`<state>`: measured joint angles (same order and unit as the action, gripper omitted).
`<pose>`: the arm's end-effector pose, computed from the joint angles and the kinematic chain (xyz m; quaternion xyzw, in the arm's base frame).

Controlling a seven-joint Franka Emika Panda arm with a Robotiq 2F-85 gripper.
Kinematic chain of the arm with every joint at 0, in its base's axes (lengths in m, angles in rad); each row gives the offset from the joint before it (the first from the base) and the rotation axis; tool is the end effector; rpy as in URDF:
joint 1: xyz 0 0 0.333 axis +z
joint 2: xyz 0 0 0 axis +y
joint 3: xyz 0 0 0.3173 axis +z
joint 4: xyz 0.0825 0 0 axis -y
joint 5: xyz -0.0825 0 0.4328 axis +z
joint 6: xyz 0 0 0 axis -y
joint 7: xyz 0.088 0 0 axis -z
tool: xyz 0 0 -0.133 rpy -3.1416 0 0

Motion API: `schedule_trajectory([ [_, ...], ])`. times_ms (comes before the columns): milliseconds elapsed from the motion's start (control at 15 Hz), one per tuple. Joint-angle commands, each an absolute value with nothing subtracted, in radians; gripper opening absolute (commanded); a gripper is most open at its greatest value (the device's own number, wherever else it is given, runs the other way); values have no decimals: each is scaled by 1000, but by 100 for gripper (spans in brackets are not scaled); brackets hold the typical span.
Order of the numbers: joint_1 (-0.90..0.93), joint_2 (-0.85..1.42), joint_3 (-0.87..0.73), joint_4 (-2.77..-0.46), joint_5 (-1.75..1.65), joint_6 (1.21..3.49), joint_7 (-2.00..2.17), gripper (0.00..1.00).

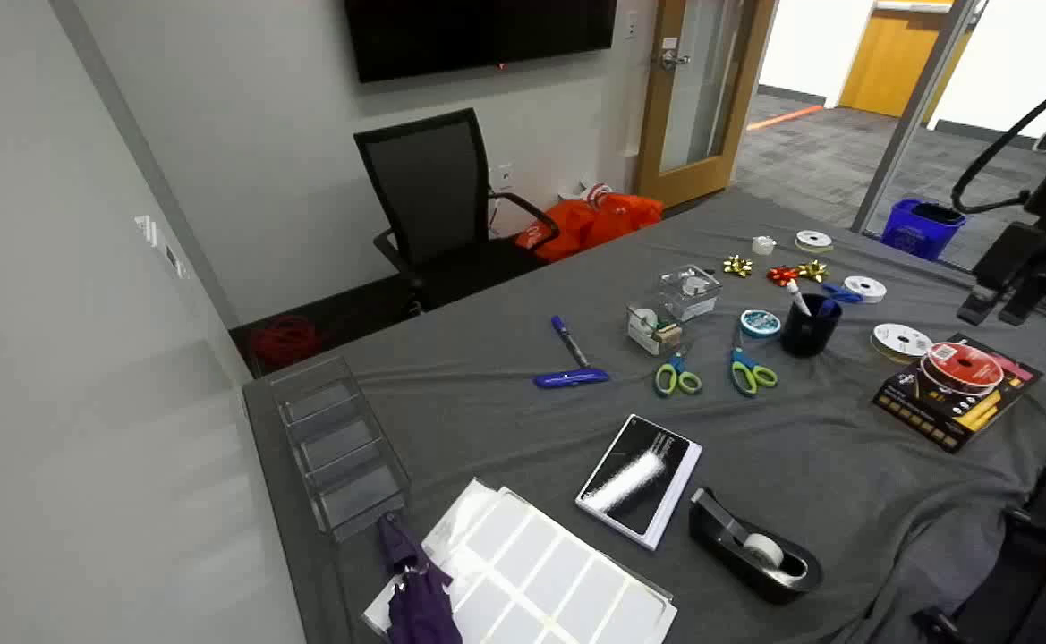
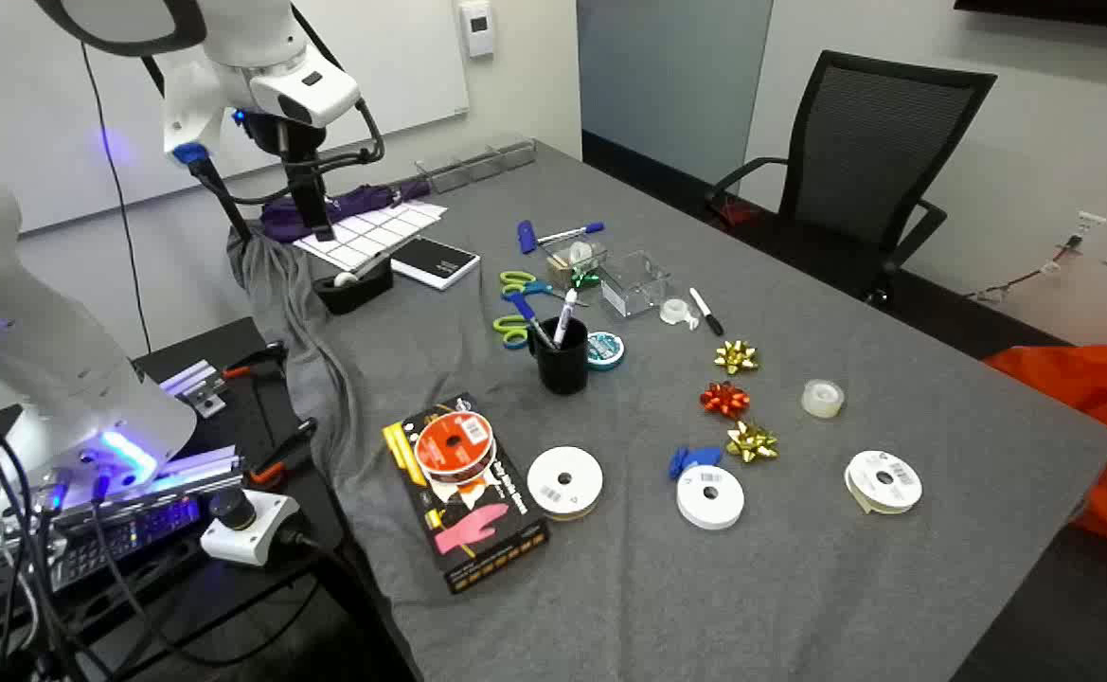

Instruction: Remove the markers from the black cup, put them inside the clear bowl on the right and move it to the front

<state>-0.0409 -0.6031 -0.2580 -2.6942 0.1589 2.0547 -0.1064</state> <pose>0.3781 -0.0896 0.3577 -0.9834 0.1100 0.0028 0.1442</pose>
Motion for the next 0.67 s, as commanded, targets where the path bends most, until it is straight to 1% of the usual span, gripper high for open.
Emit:
schedule_trajectory([
  [0,-69,-599,-231,-2692,176,2050,-121,100],
  [267,-72,-593,-235,-2694,180,2064,-117,100],
  [600,-98,-534,-251,-2680,235,2213,-93,100],
])
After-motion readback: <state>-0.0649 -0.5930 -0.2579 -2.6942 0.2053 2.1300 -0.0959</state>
